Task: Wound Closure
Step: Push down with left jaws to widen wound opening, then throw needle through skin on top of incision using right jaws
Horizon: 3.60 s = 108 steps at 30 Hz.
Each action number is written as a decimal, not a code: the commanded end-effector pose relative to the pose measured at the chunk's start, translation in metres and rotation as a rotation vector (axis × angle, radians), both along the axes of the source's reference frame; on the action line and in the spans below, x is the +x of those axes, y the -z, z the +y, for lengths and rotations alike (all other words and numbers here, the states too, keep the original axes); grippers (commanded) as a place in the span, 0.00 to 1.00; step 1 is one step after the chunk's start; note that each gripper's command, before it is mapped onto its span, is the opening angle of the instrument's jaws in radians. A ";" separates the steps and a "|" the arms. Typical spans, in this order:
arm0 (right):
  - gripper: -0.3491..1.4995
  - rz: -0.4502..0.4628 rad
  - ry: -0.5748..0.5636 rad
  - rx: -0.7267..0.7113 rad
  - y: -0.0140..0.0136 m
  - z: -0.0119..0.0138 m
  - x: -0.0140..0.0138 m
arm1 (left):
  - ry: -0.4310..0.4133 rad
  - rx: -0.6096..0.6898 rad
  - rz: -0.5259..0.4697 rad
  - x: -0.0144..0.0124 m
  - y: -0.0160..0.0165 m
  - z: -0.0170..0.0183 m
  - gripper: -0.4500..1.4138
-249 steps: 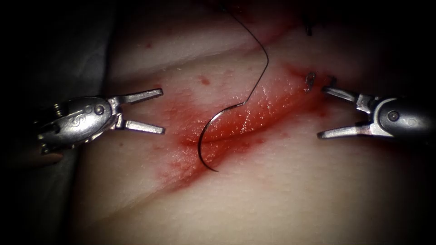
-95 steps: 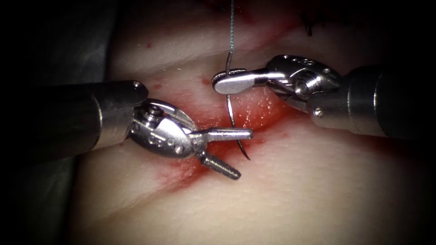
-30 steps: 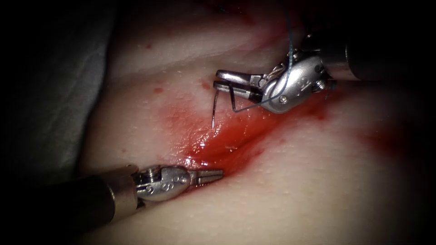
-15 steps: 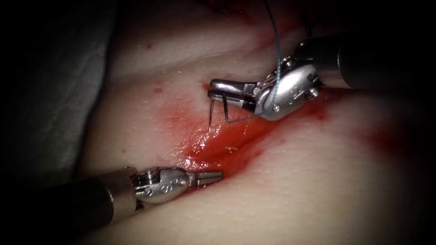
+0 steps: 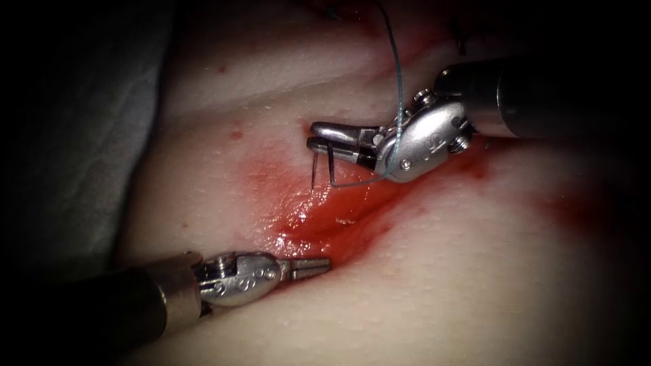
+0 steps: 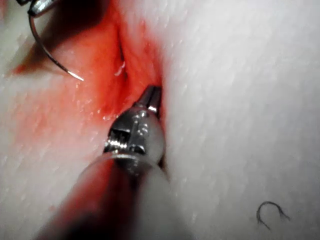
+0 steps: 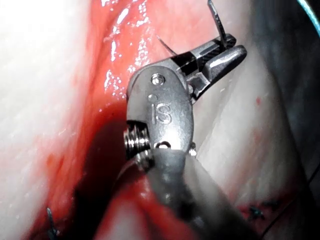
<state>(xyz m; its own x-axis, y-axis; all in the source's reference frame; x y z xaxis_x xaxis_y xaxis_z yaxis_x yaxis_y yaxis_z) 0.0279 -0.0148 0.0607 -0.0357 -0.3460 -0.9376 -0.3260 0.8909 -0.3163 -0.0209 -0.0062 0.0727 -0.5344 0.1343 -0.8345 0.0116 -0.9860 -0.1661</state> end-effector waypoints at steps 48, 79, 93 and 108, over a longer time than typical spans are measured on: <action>0.00 -0.098 0.124 0.235 -0.0056 -0.0049 0.0015 | 0.028 0.011 0.009 0.0004 -0.0023 -0.0010 0.23; 0.00 -0.072 0.129 0.997 -0.0057 -0.0029 0.0029 | -0.003 0.058 0.038 0.0029 -0.0058 -0.0021 0.26; 0.00 -0.013 0.114 1.415 -0.0056 -0.0023 0.0028 | -0.002 0.052 0.048 0.0029 -0.0061 -0.0024 0.25; 0.00 -0.010 0.112 1.681 -0.0055 -0.0028 0.0029 | -0.006 0.052 0.046 0.0034 -0.0060 -0.0024 0.25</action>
<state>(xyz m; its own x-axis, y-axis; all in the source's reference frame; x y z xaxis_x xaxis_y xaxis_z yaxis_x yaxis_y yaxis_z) 0.0300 -0.0176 0.0656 0.0177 0.9712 -0.2375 -0.2461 0.2344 0.9405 -0.0169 -0.0082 0.0780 -0.5731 0.1728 -0.8010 0.0093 -0.9761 -0.2172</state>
